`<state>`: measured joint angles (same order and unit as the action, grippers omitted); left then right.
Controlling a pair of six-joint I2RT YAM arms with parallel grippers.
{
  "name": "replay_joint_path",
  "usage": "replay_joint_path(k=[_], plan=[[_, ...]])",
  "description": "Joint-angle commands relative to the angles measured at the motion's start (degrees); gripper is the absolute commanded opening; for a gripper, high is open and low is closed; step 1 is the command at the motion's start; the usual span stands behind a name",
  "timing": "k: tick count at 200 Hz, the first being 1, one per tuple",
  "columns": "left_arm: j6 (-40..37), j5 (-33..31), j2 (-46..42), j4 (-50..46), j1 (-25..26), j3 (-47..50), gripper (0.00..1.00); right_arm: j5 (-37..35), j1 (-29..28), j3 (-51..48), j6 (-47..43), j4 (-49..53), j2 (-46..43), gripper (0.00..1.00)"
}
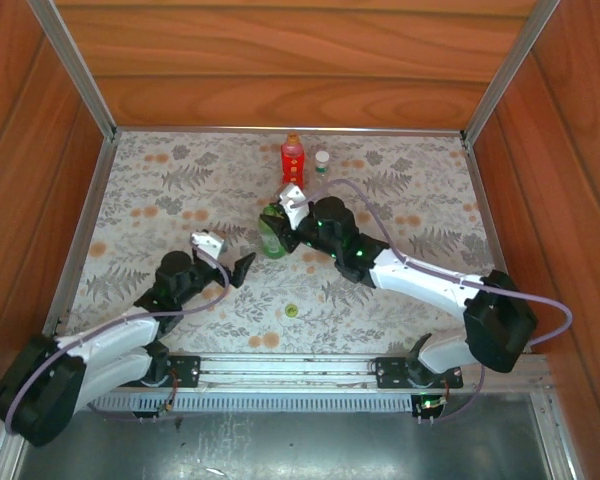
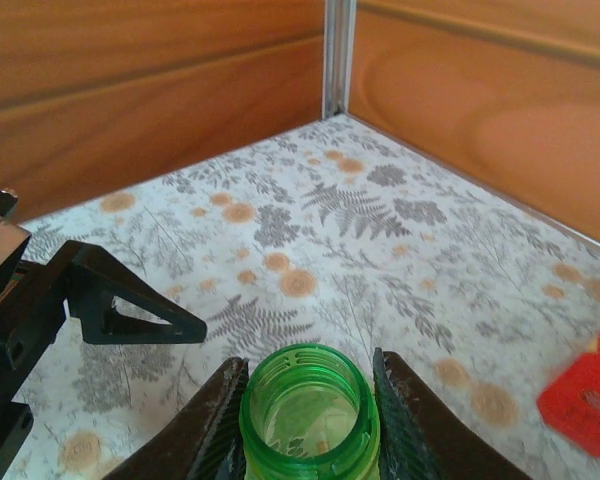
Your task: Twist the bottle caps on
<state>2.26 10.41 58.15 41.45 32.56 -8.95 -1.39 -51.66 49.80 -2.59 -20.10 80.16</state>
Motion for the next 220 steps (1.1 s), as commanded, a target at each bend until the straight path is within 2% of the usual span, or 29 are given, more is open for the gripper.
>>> replay_joint_path(k=[1, 48, 81, 121, 186, 220], plan=[[-3.8, 7.4, 6.4, 10.6, 2.2, -2.8, 1.00, -3.3, 0.3, -2.6, 2.5, -0.1, -2.1, 0.32], [-4.5, 11.3, 16.7, 23.3, 3.5, -3.5, 1.00, -5.5, 0.5, -5.0, 8.9, 2.4, -3.9, 0.32], [-4.4, 14.5, 21.3, 26.0, 3.5, -5.4, 1.00, -5.9, 0.6, -6.4, 11.4, 1.4, -3.4, 0.32], [-3.9, 15.0, 26.0, 28.5, 3.8, -7.8, 1.00, -7.5, 0.8, -7.4, 13.1, 0.2, -2.8, 0.32], [-4.5, 15.4, 34.7, 31.2, 5.2, -12.8, 0.90, -7.7, 0.8, -7.0, 13.5, 0.9, -2.7, 0.31], [-3.9, 15.6, 37.1, 33.0, 5.2, -14.3, 0.79, -7.6, 0.8, -7.1, 13.8, 1.4, -2.9, 0.31]])
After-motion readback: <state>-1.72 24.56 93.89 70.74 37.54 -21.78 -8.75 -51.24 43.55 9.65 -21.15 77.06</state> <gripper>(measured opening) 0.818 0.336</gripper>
